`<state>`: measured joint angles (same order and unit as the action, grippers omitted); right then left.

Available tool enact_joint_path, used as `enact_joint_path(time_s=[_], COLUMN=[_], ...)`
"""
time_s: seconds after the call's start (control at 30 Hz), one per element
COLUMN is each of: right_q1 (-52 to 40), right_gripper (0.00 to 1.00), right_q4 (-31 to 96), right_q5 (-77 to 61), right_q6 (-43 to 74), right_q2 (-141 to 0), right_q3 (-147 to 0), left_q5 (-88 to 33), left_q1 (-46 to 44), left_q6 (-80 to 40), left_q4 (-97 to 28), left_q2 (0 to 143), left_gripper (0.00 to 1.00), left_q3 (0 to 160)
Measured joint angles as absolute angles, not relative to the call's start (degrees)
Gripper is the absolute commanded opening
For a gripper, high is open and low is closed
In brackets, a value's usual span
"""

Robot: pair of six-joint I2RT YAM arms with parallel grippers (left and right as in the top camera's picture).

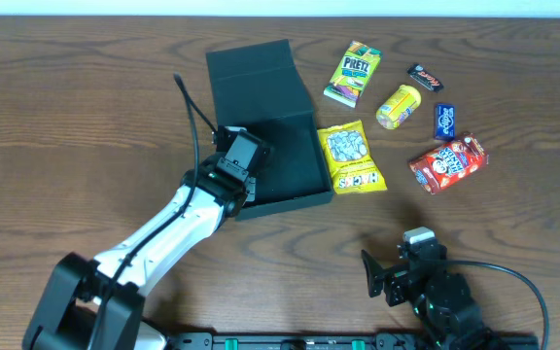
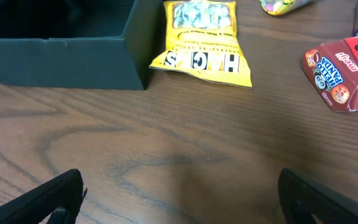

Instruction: Pack container

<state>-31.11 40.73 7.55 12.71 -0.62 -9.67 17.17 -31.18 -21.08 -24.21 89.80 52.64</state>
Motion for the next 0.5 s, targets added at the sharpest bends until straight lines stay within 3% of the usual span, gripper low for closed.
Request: enact_joint_path(time_s=[0.27,0.5], right_q1=[-31.11,-31.11], right_gripper=[0.99,0.99], right_q4=[40.73,40.73], right_q5=[7.55,7.55], right_q6=[12.71,12.71], right_q2=[-0.62,-0.62], right_q3=[-9.67,-9.67], left_q5=[17.12,17.58], left_q1=[-31.2,-31.14], left_q6=[-24.23,-22.17], left_q4=[-23.97,-22.63], left_q2=[92.27,92.27], left_gripper=[0.08,0.06], left_q3=[52.64,52.64])
